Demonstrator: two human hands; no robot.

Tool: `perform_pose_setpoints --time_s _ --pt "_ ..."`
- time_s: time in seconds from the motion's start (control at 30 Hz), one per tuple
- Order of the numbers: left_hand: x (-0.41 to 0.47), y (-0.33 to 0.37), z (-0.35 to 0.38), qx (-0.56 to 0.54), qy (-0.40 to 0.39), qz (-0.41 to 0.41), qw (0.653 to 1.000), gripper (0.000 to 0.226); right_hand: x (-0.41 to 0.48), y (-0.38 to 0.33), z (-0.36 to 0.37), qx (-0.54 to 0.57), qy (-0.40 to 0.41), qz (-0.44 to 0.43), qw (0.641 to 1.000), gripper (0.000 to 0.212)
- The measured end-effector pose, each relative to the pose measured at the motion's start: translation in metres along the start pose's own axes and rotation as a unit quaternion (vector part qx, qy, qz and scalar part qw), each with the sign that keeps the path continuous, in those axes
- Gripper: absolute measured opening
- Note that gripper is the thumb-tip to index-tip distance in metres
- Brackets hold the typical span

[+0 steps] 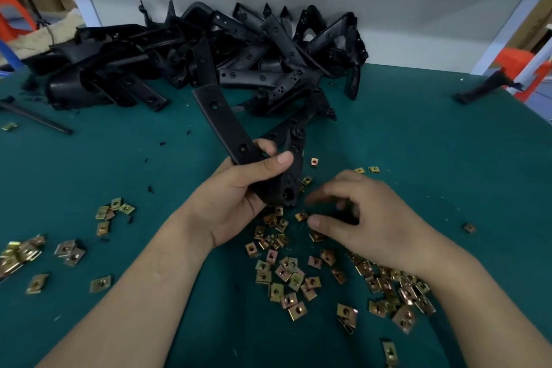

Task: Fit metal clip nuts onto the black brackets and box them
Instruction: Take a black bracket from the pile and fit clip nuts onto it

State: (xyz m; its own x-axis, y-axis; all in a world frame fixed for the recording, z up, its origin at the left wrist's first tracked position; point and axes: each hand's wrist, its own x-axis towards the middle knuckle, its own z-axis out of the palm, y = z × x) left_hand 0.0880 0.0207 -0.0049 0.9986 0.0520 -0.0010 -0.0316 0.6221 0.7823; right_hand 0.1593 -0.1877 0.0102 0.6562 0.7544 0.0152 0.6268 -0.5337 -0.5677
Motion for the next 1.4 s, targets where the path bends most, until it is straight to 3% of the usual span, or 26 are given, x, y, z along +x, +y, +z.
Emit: perform_pose_setpoints --time_s 0.07,0.17,0.23,0.33,0.47,0.6,0.67,0.8,0.97,1.17,1.4 --pt "0.0 0.0 0.0 -0.002 0.002 -0.002 1.0 0.019 0.003 -0.005 0.009 -0.023 0.023 -0.013 0.999 0.022" --pt "-0.001 0.0 0.001 0.002 0.004 -0.004 1.0 0.02 0.006 -0.011 0.017 -0.013 0.05 -0.034 0.998 0.005" --pt "-0.002 0.001 0.001 0.012 0.006 -0.003 1.0 0.019 0.005 -0.012 0.016 -0.011 0.054 -0.036 0.998 0.009" --pt "-0.003 0.001 0.002 0.02 0.011 -0.008 1.0 0.016 0.003 -0.013 0.014 0.052 0.073 -0.023 0.996 0.015" --pt "-0.004 0.0 0.004 0.028 0.006 -0.017 0.999 0.011 0.004 -0.017 0.01 0.161 0.158 -0.025 0.974 0.018" --pt "-0.003 0.0 0.005 0.026 0.032 -0.035 0.999 0.033 0.002 -0.023 0.004 0.417 0.156 0.021 0.895 0.012" --pt "-0.003 0.0 0.006 0.028 0.038 -0.04 0.998 0.037 0.001 -0.026 0.002 0.521 0.128 0.052 0.842 0.024" --pt "-0.002 0.001 0.008 0.031 0.051 -0.044 0.997 0.053 0.002 -0.032 0.002 0.61 0.115 0.079 0.78 0.028" --pt "-0.004 0.001 0.009 0.029 0.055 -0.046 0.997 0.047 0.002 -0.032 0.001 0.659 0.117 0.115 0.734 0.029" --pt "-0.006 0.002 0.012 0.042 0.042 -0.051 0.997 0.025 0.002 -0.035 0.003 0.666 0.134 0.122 0.724 0.025" --pt "-0.007 0.001 0.013 0.056 0.03 -0.049 0.997 0.021 0.002 -0.037 0.003 0.674 0.139 0.132 0.714 0.02"
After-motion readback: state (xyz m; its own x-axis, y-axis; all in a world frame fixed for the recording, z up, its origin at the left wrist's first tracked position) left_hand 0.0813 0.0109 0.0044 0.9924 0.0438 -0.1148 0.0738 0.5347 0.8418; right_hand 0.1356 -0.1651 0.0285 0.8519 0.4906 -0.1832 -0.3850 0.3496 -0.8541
